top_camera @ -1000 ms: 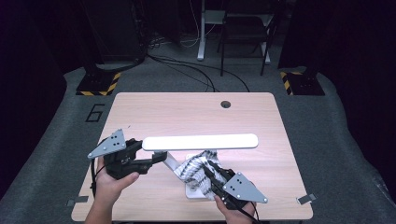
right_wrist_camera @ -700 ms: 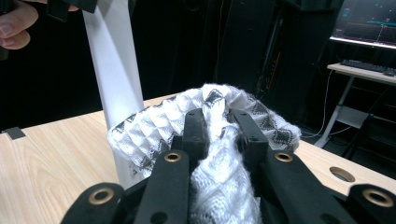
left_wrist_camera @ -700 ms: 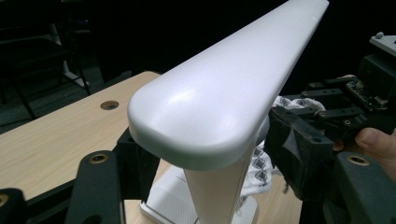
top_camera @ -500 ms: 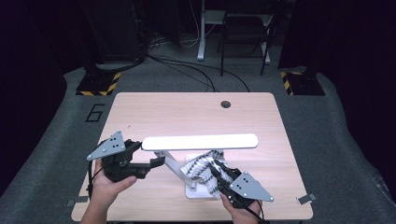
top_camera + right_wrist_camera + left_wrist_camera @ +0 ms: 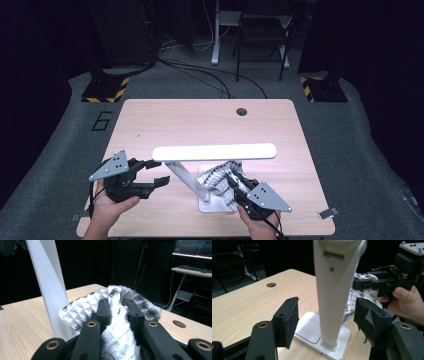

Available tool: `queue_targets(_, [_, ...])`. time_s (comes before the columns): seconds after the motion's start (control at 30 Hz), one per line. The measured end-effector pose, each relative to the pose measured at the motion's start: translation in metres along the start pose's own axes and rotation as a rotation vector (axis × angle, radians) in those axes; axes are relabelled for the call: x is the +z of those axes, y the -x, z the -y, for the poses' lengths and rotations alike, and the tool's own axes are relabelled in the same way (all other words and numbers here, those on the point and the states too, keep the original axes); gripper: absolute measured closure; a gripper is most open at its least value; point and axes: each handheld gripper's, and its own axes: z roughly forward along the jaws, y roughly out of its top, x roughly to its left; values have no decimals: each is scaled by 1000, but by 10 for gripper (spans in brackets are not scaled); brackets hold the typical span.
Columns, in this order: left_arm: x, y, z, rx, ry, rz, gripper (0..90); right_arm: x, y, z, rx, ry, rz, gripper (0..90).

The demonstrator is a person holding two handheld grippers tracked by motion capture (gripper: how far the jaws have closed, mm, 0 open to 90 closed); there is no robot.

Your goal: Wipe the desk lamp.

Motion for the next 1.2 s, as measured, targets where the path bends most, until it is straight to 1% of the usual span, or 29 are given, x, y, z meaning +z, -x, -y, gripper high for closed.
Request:
queue_targets(0.03, [1,-2,2,3,-1,-5,369,0,1,1,0,-4,4,759])
queue_targets(0.1, [3,-6,6,-7,1,-17,382,3,3,5,8,1,9,756])
queue_targets(0.13, [5,-8,9,-21,9,-22,385,5,3,7,23,-8,11,755])
queue_targets(0.17, [6,-10,11,-28,14,-23,394,7,5,10,33,-8,10,755])
queue_targets(0.23, [10,-15,17,-42,25,-33,403,12,5,15,52,-26,10,755])
queue_targets(0.3, [13,-18,22,-52,15,-37,409,15,5,19,49,-44,12,755])
queue_targets(0.4, [15,-23,29,-70,5,-51,412,19,6,24,39,-50,15,755])
queue_targets(0.43, [15,-25,32,-78,0,-52,413,19,6,24,43,-57,14,755])
queue_targets(0.5, [14,-28,37,-92,-4,-61,416,18,7,25,36,-52,18,755])
queue_targets(0.57, [14,-29,41,-103,-10,-55,422,17,8,25,35,-57,12,755])
queue_targets(0.63, [15,-27,44,-102,-20,-55,435,17,9,27,24,-63,8,755])
queue_targets(0.7, [18,-25,45,-89,-28,-49,438,17,10,29,15,-72,7,755])
queue_targets(0.77, [21,-26,46,-76,-41,-53,445,19,11,31,13,-87,10,754])
queue_targets(0.83, [25,-29,50,-81,-48,-56,447,22,14,34,2,-95,10,754])
queue_targets(0.87, [27,-31,53,-93,-49,-57,447,25,15,36,0,-102,12,753])
queue_targets(0.97, [31,-36,60,-114,-62,-64,448,34,17,43,-12,-137,10,747])
queue_targets(1.03, [32,-37,62,-116,-73,-56,448,41,19,50,-13,-173,5,738])
queue_targets(1.13, [34,-36,65,-119,-74,-48,449,51,20,58,31,-222,-10,736])
queue_targets(1.17, [35,-35,66,-120,-73,-47,448,54,20,61,37,-230,-14,736])
queue_targets(1.2, [36,-35,67,-112,-77,-46,448,56,20,63,46,-247,-20,736])
